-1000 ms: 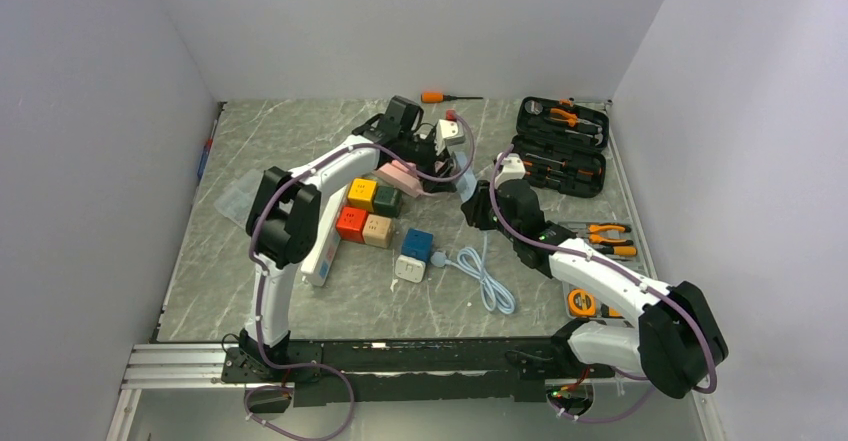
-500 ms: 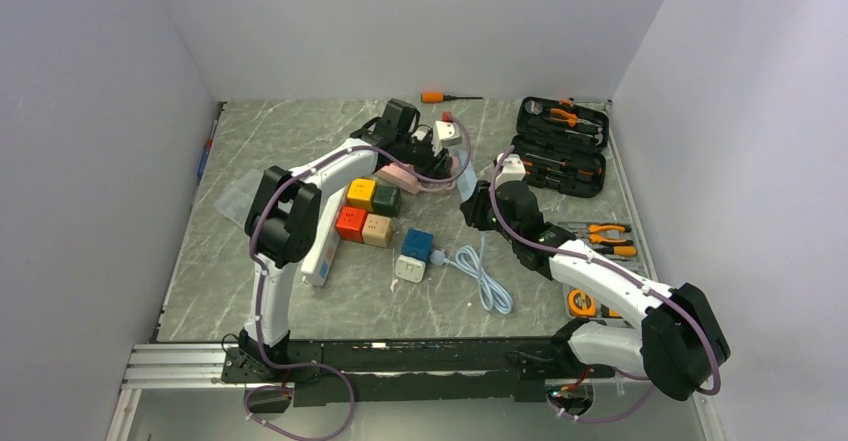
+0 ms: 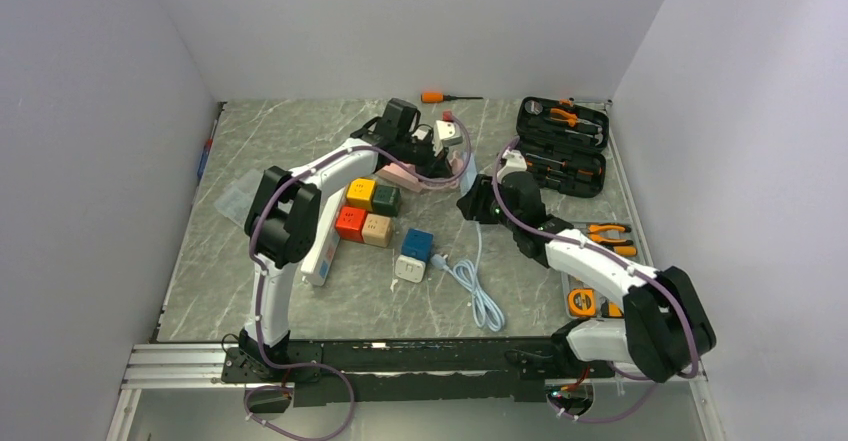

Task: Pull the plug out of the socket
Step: Remove the plug from the socket.

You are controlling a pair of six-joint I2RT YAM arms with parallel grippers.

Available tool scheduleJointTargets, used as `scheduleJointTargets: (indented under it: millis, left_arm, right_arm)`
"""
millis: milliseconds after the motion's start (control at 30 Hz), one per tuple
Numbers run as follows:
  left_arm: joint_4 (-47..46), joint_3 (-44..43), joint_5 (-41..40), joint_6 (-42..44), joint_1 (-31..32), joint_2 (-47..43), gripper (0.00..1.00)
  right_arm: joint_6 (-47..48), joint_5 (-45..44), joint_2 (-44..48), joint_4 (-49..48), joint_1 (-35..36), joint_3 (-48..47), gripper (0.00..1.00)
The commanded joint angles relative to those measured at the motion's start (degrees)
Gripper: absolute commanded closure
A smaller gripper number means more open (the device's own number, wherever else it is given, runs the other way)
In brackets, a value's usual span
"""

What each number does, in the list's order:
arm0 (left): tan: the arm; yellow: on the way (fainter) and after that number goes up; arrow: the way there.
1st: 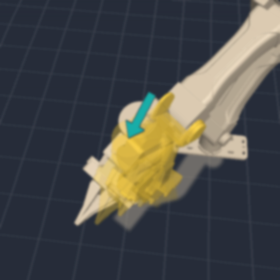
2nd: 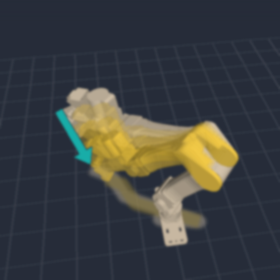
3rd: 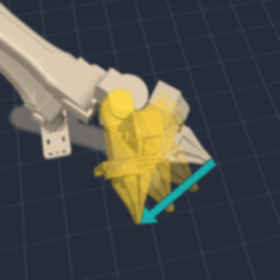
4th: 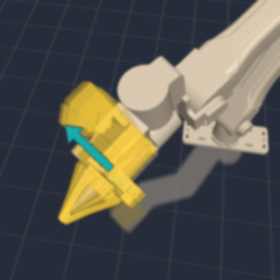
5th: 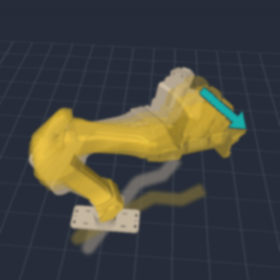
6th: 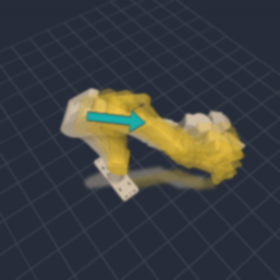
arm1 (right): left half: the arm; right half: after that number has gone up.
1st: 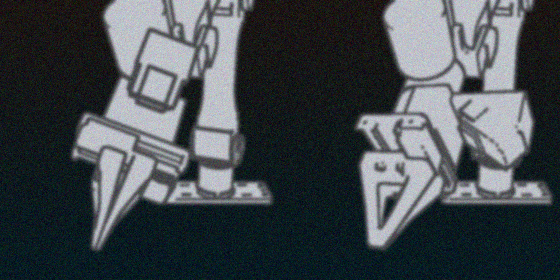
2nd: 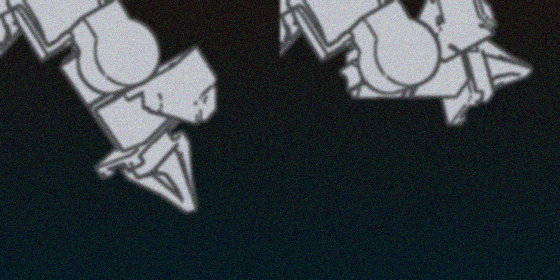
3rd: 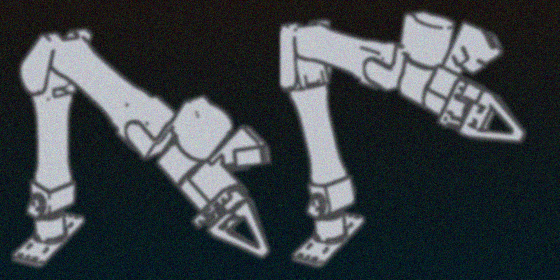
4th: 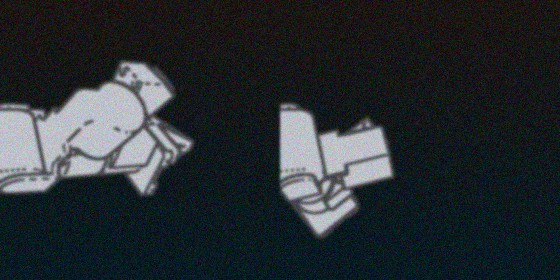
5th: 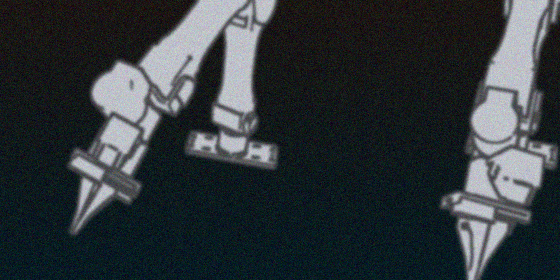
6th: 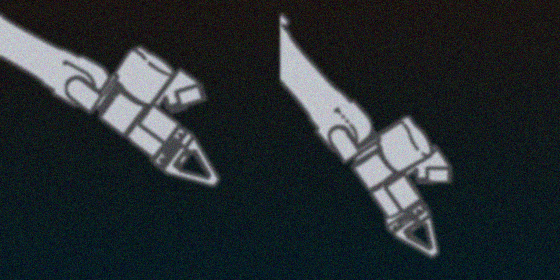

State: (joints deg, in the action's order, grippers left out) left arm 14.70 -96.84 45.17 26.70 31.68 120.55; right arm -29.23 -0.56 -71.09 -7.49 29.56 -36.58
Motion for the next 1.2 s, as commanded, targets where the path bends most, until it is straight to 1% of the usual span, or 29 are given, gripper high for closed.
scheduleJointTargets:
  millis: [0, 100, 200, 367, 467, 500, 600, 633, 667, 700, 733, 767, 800, 967, 1067, 1167]
  left_arm:
    - [0.00, -0.27, 2.31, 3.98, 0.42, -5.00, 1.00]
    - [1.30, 0.92, 2.21, 5.53, 0.54, -5.88, 1.00]
    - [1.72, 1.51, 2.16, 5.47, 0.62, -6.53, 1.00]
    - [1.57, 1.24, 1.86, 5.04, 0.65, -7.12, 1.00]
    - [0.71, 1.26, 1.41, 3.73, 0.65, -7.25, 1.00]
    - [0.32, 1.37, 1.17, 3.34, 0.62, -7.42, 1.00]
    - [0.23, 1.42, 0.96, 3.32, 0.66, -7.68, 1.00]
    - [0.02, 1.35, 0.77, 2.86, 0.61, -7.83, 0.97]
    - [0.09, 1.12, 0.72, 2.73, 0.60, -7.73, 0.90]
    - [0.64, 0.51, 0.97, 3.04, 0.65, -7.63, 0.68]
    - [1.45, -0.21, 1.13, 3.58, 0.64, -7.54, 0.28]
    - [1.93, -1.06, 1.40, 4.03, 0.60, -7.53, 0.04]
    - [2.50, -2.02, 1.61, 4.51, 0.60, -7.35, 0.01]
    - [7.43, -4.20, 1.89, 10.68, 0.66, -7.20, 0.01]
    - [9.56, -3.91, 2.73, 14.60, -0.03, -7.25, 0.01]
    - [14.36, -6.30, 5.47, 18.91, -1.26, -5.70, 0.01]
  right_arm:
    - [-1.14, 8.31, -3.80, -6.56, -3.83, -3.70, 0.47]
    - [0.09, 8.62, -6.50, -6.81, -4.93, -5.35, 0.44]
    - [-0.22, 10.12, -9.01, -8.35, -5.64, -7.29, 0.48]
    - [-1.28, 12.16, -12.53, -10.29, -5.65, -9.30, 0.62]
    - [-1.06, 12.85, -14.53, -9.63, -5.61, -10.68, 0.75]
    - [-1.09, 12.94, -15.04, -9.14, -5.63, -11.00, 0.77]
    - [-0.47, 12.43, -15.38, -8.82, -5.59, -11.49, 0.80]
    - [-0.28, 12.27, -15.44, -8.67, -5.60, -11.80, 0.86]
    - [-0.25, 12.17, -15.39, -8.83, -5.67, -12.15, 0.94]
    - [-0.09, 11.30, -15.02, -8.90, -5.71, -12.58, 1.00]
    - [-0.04, 10.60, -14.71, -9.36, -5.78, -13.08, 1.00]
    - [-0.10, 10.58, -14.54, -10.03, -6.04, -13.59, 1.00]
    - [-0.35, 11.30, -14.47, -10.74, -6.42, -14.40, 1.00]
    - [-1.57, 17.82, -14.95, -13.13, -8.71, -17.70, 1.00]
    - [-1.90, 21.03, -13.75, -15.84, -9.74, -16.91, 1.00]
    - [-2.34, 24.44, -12.43, -18.75, -10.79, -15.83, 1.00]
